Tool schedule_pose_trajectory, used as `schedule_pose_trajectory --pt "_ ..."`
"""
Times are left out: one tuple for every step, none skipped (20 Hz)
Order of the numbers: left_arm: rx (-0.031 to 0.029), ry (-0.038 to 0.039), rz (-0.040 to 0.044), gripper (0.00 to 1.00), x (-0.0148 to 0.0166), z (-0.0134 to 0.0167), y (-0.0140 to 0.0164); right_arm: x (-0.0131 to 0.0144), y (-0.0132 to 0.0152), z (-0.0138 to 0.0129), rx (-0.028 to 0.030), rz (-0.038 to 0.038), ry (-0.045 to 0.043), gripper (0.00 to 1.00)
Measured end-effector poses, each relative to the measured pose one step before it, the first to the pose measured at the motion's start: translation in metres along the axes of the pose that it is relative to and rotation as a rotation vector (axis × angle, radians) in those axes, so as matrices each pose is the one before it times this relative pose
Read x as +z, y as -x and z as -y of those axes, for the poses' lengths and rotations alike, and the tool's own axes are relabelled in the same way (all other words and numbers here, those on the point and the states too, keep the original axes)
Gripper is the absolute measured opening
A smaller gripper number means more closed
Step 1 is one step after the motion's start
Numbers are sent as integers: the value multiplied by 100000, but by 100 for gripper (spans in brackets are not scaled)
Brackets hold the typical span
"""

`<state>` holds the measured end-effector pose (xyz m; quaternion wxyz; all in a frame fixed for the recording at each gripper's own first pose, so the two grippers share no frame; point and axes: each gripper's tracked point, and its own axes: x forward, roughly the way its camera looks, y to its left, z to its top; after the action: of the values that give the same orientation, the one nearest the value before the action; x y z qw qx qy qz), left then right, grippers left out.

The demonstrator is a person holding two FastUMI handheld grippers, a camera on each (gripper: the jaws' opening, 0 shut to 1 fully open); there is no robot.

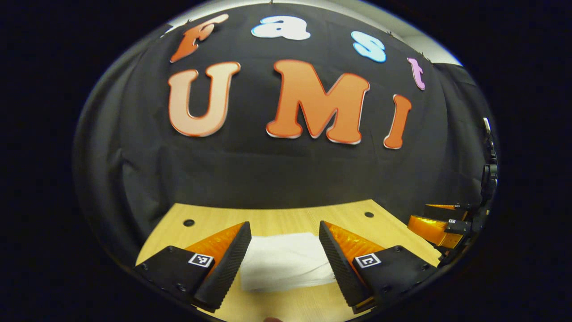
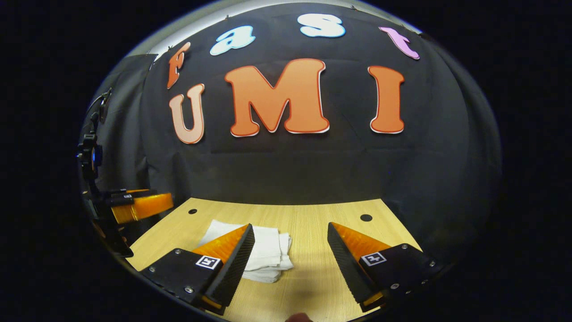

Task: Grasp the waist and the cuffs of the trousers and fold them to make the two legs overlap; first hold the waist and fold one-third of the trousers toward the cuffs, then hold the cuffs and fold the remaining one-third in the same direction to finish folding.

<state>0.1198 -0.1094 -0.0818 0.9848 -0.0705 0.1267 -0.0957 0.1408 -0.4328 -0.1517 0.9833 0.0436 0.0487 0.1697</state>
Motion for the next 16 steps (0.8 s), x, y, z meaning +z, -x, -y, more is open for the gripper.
schedule_pose_trajectory --pt "2556 -913 2949 99 697 -343 722 657 615 -486 -795 1777 707 98" --pt "1989 -328 2702 99 588 -198 819 515 556 -274 -759 1586 53 98" --pt "720 124 2262 98 788 -237 692 462 676 -452 -711 1251 -529 98" --pt "402 212 1823 99 1037 -656 975 440 799 -498 -597 1069 -678 98" --pt "105 57 1650 99 737 -399 838 257 724 -503 -174 1072 -94 98" --pt "535 -167 1615 99 768 -619 872 353 939 -245 -775 1417 842 98" --pt "555 -461 1370 98 417 -456 805 202 731 -294 -977 260 1088 98" --pt "-261 -929 1096 99 171 -265 1330 -63 989 -425 -1052 -70 446 98" --pt "151 -1004 1709 98 336 -512 1378 305 1129 -529 -181 554 -200 99" --pt "-515 -615 1278 98 112 -565 1847 246 898 -645 376 781 -536 98" --pt "-1047 692 2044 98 485 -361 1615 281 904 -483 -441 1647 -240 98" --pt "-1995 1847 1983 98 496 -44 1535 482 1109 -610 -324 1842 45 98" --pt "-1648 1672 1414 99 443 -118 1426 580 1114 -331 -347 1526 481 98" --pt "-502 711 533 98 154 -327 1456 307 1480 -886 203 764 586 98" --pt "171 -178 72 100 101 -404 1274 149 1289 -905 334 758 960 98" --pt "298 -786 486 100 288 -405 1348 184 1266 -550 -406 1083 839 98"
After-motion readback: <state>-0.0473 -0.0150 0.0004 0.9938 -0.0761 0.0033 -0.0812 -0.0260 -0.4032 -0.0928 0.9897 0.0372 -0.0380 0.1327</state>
